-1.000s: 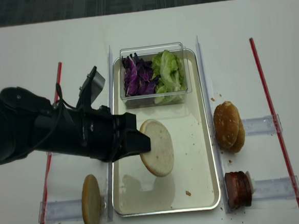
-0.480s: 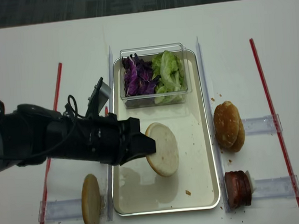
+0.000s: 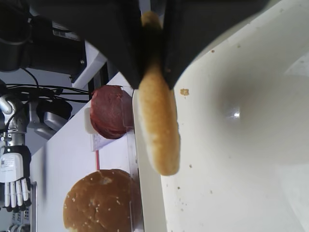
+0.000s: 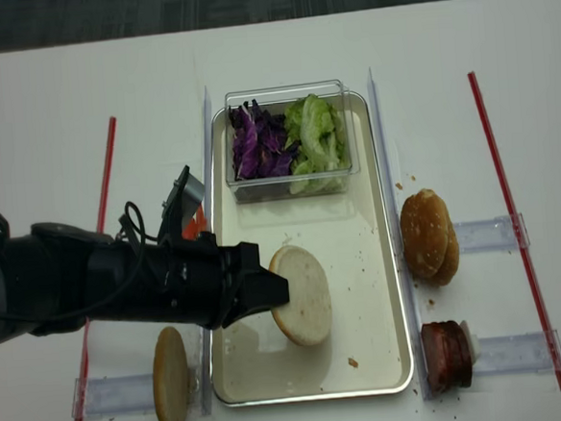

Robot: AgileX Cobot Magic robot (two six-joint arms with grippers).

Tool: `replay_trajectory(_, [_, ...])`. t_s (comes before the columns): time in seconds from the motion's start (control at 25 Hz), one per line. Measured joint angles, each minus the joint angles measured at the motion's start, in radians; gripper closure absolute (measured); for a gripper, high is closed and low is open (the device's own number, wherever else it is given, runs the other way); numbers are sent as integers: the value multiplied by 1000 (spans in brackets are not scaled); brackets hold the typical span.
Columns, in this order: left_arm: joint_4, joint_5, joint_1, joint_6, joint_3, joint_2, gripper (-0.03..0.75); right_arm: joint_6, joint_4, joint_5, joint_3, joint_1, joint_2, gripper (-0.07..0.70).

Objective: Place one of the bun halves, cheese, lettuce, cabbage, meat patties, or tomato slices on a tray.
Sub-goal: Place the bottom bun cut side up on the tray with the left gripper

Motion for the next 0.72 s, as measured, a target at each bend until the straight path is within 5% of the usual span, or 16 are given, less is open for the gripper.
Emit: replay_trajectory(0.72, [-73, 45, 0, 117, 0, 152, 617, 4, 0, 0, 0, 0, 0, 216])
